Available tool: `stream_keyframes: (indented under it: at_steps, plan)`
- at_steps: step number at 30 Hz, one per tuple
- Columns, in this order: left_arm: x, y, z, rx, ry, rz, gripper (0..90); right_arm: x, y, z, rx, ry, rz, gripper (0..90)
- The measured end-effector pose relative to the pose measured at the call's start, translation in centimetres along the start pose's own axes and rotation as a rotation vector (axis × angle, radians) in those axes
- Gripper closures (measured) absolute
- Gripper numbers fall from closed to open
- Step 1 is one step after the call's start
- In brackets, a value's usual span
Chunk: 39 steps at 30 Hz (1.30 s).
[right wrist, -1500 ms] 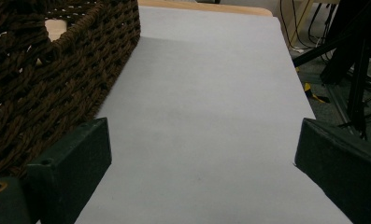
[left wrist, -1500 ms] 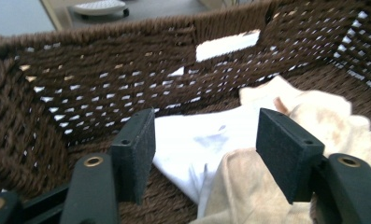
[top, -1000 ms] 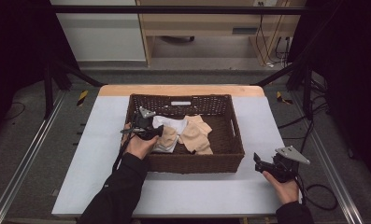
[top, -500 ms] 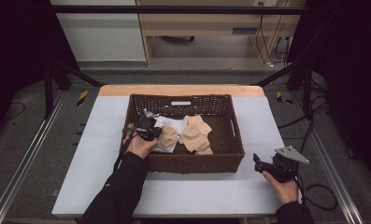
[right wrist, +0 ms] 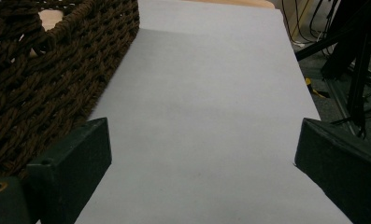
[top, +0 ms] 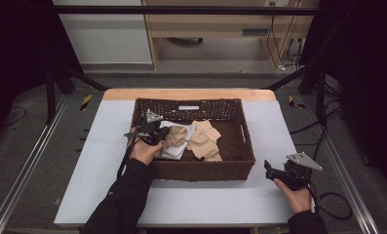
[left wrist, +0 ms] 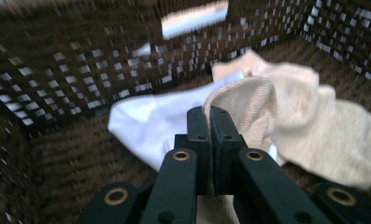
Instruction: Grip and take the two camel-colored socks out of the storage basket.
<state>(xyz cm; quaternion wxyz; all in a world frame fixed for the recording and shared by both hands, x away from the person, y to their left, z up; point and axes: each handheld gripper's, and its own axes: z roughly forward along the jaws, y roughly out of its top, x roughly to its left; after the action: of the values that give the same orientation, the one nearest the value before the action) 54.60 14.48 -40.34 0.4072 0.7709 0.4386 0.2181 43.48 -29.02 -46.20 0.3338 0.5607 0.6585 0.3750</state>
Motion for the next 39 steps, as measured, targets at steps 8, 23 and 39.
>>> stream_keyframes:
  at_steps: [8,23,39]
  plan:
    - [0.2,1.6,-2.3,-0.164,0.017,0.008,87.7,0.0,0.0,0.0,-0.002,0.0,0.001,4.2]
    - [-0.2,4.2,-7.2,-0.323,-0.01,0.003,87.6,-0.1,0.0,-0.2,-0.011,-0.001,0.006,4.2]
    - [1.1,3.6,-11.9,-0.402,-0.037,-0.023,87.7,-0.1,0.0,-0.2,-0.011,-0.003,0.007,4.1]
